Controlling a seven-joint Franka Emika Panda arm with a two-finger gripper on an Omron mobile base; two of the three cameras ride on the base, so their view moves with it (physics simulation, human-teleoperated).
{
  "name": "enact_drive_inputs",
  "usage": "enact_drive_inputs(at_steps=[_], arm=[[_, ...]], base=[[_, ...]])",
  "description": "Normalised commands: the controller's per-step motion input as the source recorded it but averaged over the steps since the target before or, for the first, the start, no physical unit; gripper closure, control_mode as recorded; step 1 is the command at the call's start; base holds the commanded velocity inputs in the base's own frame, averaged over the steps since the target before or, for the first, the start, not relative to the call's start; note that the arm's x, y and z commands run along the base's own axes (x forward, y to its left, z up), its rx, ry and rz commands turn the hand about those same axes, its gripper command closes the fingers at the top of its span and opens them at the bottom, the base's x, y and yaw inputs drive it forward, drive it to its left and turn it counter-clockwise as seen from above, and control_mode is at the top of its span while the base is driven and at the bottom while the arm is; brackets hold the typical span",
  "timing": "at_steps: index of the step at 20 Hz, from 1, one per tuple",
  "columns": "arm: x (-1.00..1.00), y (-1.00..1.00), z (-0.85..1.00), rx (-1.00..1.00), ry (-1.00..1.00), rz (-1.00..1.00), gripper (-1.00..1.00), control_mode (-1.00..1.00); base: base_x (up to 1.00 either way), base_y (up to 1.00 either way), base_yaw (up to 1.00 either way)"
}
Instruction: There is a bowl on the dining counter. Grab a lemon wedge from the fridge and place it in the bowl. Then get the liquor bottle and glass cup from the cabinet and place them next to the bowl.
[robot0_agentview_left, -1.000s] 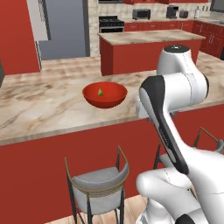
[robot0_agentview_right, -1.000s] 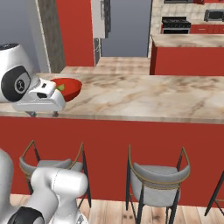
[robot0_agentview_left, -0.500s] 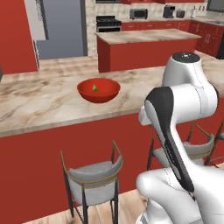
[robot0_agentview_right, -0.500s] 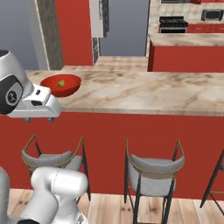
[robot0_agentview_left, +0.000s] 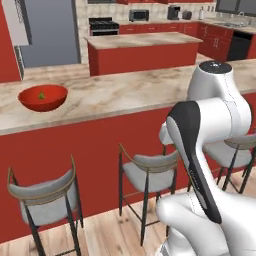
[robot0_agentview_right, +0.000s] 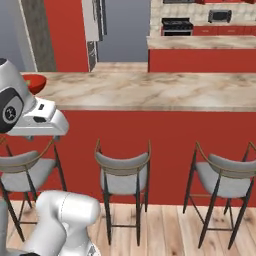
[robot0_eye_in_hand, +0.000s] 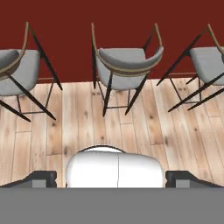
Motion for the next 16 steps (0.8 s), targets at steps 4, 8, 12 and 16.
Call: enact_drive_inputs(at_steps=[4, 8, 12, 16], arm=[[0.0, 0.0, 0.0, 0.0, 0.0, 0.0, -1.0, 1.0], [0.0, 0.0, 0.0, 0.0, 0.0, 0.0, -1.0, 1.0], [0.0, 0.0, 0.0, 0.0, 0.0, 0.0, -1.0, 1.0], [0.0, 0.0, 0.0, 0.0, 0.0, 0.0, -1.0, 1.0]], base=[[0.04, -1.0, 0.0], [0.05, -1.0, 0.0], [0.0, -1.0, 0.0], [-0.01, -1.0, 0.0]])
